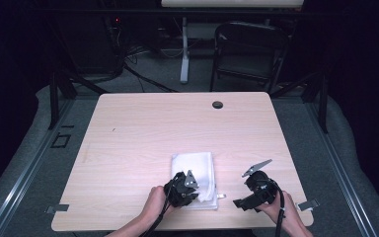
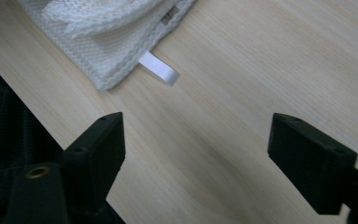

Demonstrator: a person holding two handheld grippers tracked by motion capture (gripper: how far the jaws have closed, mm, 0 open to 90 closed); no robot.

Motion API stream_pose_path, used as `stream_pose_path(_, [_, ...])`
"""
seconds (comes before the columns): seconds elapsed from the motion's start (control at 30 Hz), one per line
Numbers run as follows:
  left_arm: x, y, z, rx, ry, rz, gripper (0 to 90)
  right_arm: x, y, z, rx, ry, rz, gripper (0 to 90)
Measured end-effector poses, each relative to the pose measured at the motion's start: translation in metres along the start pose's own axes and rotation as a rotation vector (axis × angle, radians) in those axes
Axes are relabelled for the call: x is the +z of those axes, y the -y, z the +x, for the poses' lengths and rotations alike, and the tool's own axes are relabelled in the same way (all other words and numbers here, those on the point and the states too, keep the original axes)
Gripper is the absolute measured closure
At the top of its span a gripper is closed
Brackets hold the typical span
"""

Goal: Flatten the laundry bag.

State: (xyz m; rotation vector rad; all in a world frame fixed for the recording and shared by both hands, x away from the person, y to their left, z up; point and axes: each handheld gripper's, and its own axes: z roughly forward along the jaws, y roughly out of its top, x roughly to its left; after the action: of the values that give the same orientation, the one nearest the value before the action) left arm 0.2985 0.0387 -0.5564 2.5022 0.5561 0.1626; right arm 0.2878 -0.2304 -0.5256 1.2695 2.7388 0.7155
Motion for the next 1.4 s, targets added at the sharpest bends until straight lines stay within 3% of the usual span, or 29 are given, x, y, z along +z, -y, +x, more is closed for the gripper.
stream_pose_path(0.2, [-0.003, 0.001, 0.001, -0.008, -0.006, -0.028, 82.1, 0.006, -0.011, 0.014, -0.051, 0.008, 0.0, 40.2])
stream_pose_path(0.23, [-0.003, 0.001, 0.001, -0.008, -0.006, -0.028, 82.1, 0.006, -0.011, 0.014, -0.051, 0.008, 0.0, 40.2])
stream_pose_path(0.27, [-0.003, 0.001, 0.001, -0.008, -0.003, -0.032, 82.2, 0.009, -0.015, 0.017, -0.067, 0.002, 0.007, 48.9])
stream_pose_path(0.43, [-0.005, 0.001, 0.003, -0.018, 0.01, -0.042, 82.1, 0.017, -0.023, 0.023, -0.097, 0.0, 0.009, 71.0])
stream_pose_path(0.53, [-0.006, 0.002, 0.004, -0.02, 0.007, -0.048, 82.1, 0.021, -0.03, 0.028, -0.123, -0.009, 0.001, 83.2])
stream_pose_path(0.63, [-0.007, 0.002, 0.005, -0.023, 0.011, -0.055, 82.1, 0.027, -0.036, 0.034, -0.142, -0.014, 0.0, 89.8])
stream_pose_path(0.87, [-0.009, 0.001, 0.005, -0.022, 0.003, -0.063, 82.1, 0.044, -0.048, 0.041, -0.192, -0.021, 0.026, 90.0])
stream_pose_path(0.97, [-0.009, 0.002, 0.006, -0.024, 0.009, -0.073, 82.1, 0.052, -0.053, 0.043, -0.197, -0.027, 0.015, 90.0])
stream_pose_path(1.0, [-0.01, 0.002, 0.006, -0.025, 0.011, -0.074, 82.2, 0.057, -0.052, 0.045, -0.175, -0.034, -0.013, 90.0])
stream_pose_path(1.03, [-0.01, 0.002, 0.006, -0.022, 0.009, -0.073, 82.2, 0.058, -0.054, 0.043, -0.201, -0.023, 0.03, 90.0])
stream_pose_path(1.1, [-0.012, 0.002, 0.005, -0.025, 0.007, -0.079, 82.2, 0.064, -0.055, 0.044, -0.191, -0.042, 0.032, 90.0])
stream_pose_path(1.23, [-0.013, 0.002, 0.006, -0.024, 0.003, -0.081, 82.2, 0.066, -0.055, 0.044, -0.196, -0.047, 0.029, 90.0])
stream_pose_path(1.33, [-0.015, 0.002, 0.007, -0.022, -0.001, -0.086, 82.3, 0.068, -0.053, 0.043, -0.173, -0.048, 0.006, 90.0])
stream_pose_path(1.4, [-0.017, 0.001, 0.007, -0.02, -0.007, -0.09, 82.5, 0.065, -0.055, 0.044, -0.203, -0.025, 0.035, 90.0])
